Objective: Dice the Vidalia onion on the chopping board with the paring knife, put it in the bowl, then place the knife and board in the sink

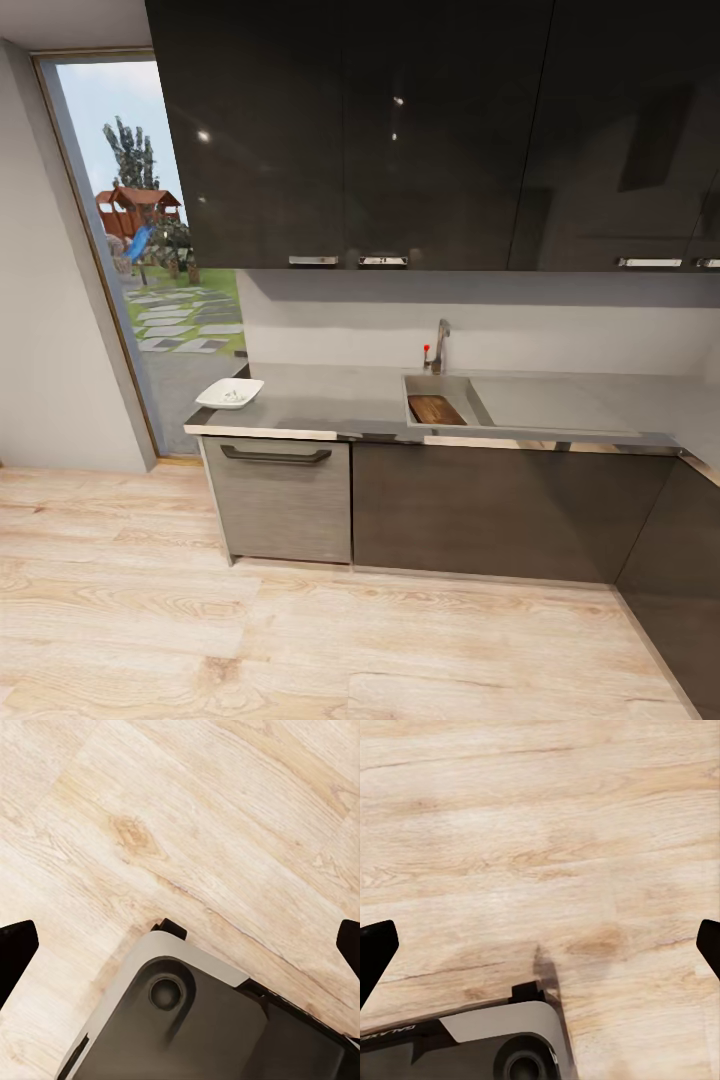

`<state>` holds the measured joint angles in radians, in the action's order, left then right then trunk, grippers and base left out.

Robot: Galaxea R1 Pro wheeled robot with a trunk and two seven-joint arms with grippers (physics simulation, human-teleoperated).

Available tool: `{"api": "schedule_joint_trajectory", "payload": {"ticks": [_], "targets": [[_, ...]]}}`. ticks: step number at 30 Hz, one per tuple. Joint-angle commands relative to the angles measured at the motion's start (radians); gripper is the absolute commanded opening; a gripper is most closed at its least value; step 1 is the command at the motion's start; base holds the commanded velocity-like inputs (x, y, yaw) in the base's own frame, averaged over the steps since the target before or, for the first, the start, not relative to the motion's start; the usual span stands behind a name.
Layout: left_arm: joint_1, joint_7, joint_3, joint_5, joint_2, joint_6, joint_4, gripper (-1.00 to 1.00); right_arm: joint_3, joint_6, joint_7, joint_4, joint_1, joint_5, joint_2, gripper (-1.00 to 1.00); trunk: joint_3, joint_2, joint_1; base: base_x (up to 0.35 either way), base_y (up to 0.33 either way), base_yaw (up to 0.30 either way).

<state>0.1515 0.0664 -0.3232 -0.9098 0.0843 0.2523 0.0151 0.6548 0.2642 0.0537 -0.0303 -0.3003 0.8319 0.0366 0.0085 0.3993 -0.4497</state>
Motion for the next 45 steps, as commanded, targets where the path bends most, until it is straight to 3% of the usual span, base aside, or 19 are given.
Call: {"api": "schedule_joint_trajectory", "payload": {"ticks": [1,45], "targets": [[0.0,0.006,-0.006,-0.011,0.0,0.002,-0.001,1.0,0.008,0.003,0.002,-0.002,0.0,0.004,0.0,1.0,0.0,0.001,0.0,0.0,0.0,0.0],[0.0,0.006,-0.006,-0.012,0.0,0.002,-0.001,1.0,0.008,0.003,0.002,-0.002,-0.001,0.004,0.0,1.0,0.0,0.001,0.0,0.0,0.0,0.0]]}}
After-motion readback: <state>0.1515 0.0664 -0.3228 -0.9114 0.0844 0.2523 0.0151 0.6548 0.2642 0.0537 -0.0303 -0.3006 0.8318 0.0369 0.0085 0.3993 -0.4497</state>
